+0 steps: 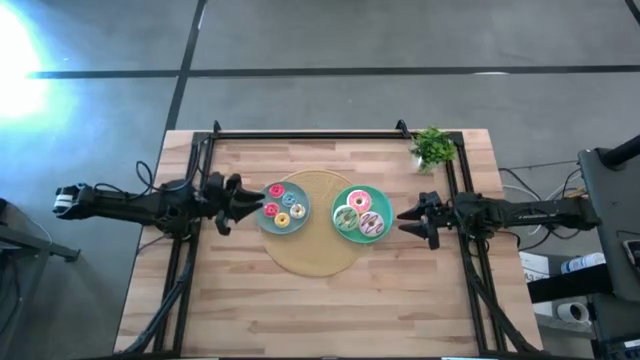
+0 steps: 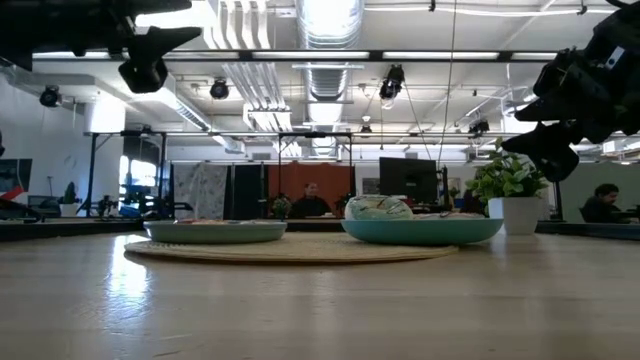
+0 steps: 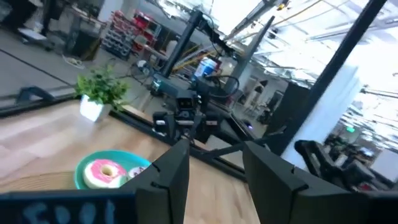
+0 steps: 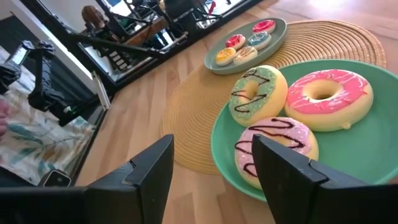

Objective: Pick & Place donuts
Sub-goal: Return to Home Position

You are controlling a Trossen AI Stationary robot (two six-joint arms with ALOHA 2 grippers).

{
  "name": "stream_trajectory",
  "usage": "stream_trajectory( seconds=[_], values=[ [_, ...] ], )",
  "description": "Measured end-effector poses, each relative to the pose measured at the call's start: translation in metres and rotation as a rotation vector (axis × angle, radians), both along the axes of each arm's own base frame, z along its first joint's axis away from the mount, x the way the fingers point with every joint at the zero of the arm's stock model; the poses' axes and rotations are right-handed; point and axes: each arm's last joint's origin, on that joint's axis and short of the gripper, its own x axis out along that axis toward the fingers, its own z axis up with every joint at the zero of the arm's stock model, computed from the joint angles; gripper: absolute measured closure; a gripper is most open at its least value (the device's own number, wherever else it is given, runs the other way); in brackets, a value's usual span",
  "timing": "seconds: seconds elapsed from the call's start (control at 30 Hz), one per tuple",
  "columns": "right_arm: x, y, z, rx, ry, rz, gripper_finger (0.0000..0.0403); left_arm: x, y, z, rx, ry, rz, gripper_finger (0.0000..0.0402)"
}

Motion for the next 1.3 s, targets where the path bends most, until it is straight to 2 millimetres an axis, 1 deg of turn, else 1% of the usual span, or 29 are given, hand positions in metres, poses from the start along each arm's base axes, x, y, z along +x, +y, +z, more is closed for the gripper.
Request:
stream_trajectory(
  seconds=[0.1,0.2,0.27,0.33,0.43,0.57,0.7,0.8,0.83,1.17,1.2,1.3],
  values=[
    [0.0,0.0,0.0,0.0,0.001,0.0,0.0195,-0.001,0.0,0.001,-0.031,-0.007,0.001,0.0278],
    [0.0,0.0,0.0,0.0,0.0,-0.001,0.0195,-0.002,-0.001,-0.004,-0.045,0.038,-0.045,0.0278],
    [0.0,0.0,0.0,0.0,0.0,0.0,0.0195,-0.001,-0.002,-0.008,0.032,0.085,-0.061,0.0278],
    [0.0,0.0,0.0,0.0,0.0,-0.001,0.0195,-0.001,-0.003,-0.013,0.151,0.127,-0.086,0.0278],
    [0.0,0.0,0.0,0.0,0.0,-0.001,0.0195,-0.001,-0.004,-0.016,0.312,0.143,-0.122,0.0278],
    [0.0,0.0,0.0,0.0,0.0,-0.001,0.0195,-0.011,-0.005,-0.03,0.411,0.123,-0.114,0.0278],
    [0.0,0.0,0.0,-0.001,0.0,-0.002,0.0195,-0.023,-0.004,-0.052,0.403,0.058,-0.099,0.0278],
    [0.0,0.0,0.0,-0.001,0.0,-0.002,0.0195,-0.027,-0.004,-0.06,0.403,-0.022,-0.082,0.0278],
    [0.0,0.0,0.0,-0.001,0.0,-0.002,0.0195,-0.028,-0.004,-0.059,0.408,-0.035,-0.079,0.0278],
    [0.0,0.0,0.0,-0.001,0.0,-0.002,0.0195,-0.038,-0.002,-0.073,0.468,0.072,-0.091,0.0278],
    [0.0,0.0,0.0,-0.001,0.001,-0.002,0.0195,-0.038,-0.002,-0.076,0.466,0.112,-0.094,0.0278],
    [0.0,0.0,0.0,-0.001,0.0,-0.002,0.0195,-0.038,0.0,-0.077,0.467,0.123,-0.094,0.0278]
  ],
)
